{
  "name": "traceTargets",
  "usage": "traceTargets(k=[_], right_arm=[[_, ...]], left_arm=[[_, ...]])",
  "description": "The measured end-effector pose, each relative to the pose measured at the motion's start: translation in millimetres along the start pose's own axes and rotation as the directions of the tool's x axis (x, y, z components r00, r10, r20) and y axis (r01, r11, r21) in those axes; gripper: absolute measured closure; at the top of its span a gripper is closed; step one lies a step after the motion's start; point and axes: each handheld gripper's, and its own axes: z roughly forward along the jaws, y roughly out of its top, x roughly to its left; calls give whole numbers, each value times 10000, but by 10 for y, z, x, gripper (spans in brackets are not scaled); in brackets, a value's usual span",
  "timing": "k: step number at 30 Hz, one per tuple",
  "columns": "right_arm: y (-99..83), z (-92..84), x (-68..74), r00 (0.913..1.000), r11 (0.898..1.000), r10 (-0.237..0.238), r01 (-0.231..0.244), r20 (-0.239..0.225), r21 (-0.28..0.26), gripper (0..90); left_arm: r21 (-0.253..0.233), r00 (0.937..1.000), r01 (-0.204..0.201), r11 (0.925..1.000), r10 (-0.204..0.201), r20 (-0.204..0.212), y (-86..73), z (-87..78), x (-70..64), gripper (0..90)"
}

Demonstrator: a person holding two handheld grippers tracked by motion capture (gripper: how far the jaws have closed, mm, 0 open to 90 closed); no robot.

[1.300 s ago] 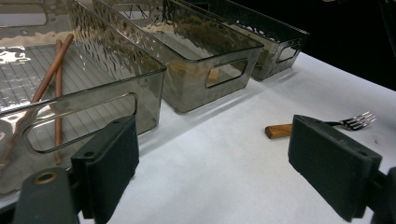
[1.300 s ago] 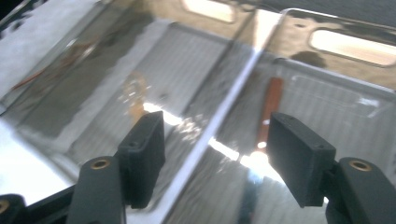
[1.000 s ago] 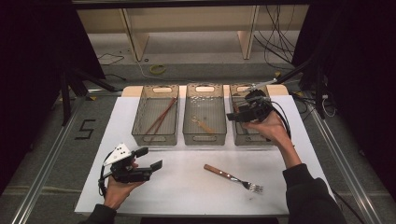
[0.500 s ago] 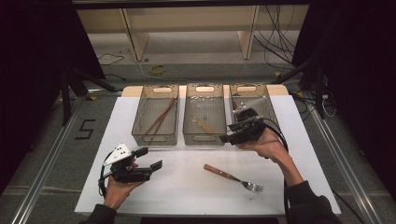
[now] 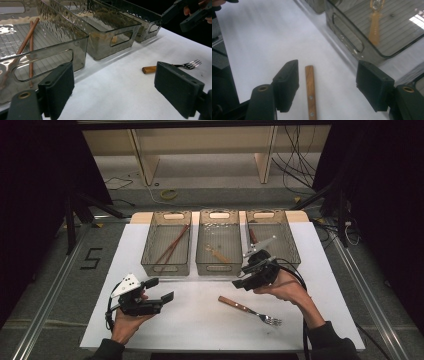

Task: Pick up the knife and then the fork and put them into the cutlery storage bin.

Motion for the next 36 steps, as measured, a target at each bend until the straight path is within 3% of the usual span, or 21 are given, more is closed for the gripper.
traceTargets(k=[8, 16, 36], right_arm=[[-82, 119, 77, 9995, 9974, -286, 295, -146, 658, 351], [-130, 150, 125, 9986, 9944, -427, 454, -299, 951, 360], [-244, 317, 197, 9971, 9726, -623, 704, -435, 2216, 398]], left_arm=[[-24, 10000, 27, 10000, -27, 7, 1, -1, -3, 158], [-28, 10000, 24, 10000, -24, 8, 1, -3, -2, 158], [-46, 10000, -10, 10000, 10, 22, 1, -3, -7, 158]])
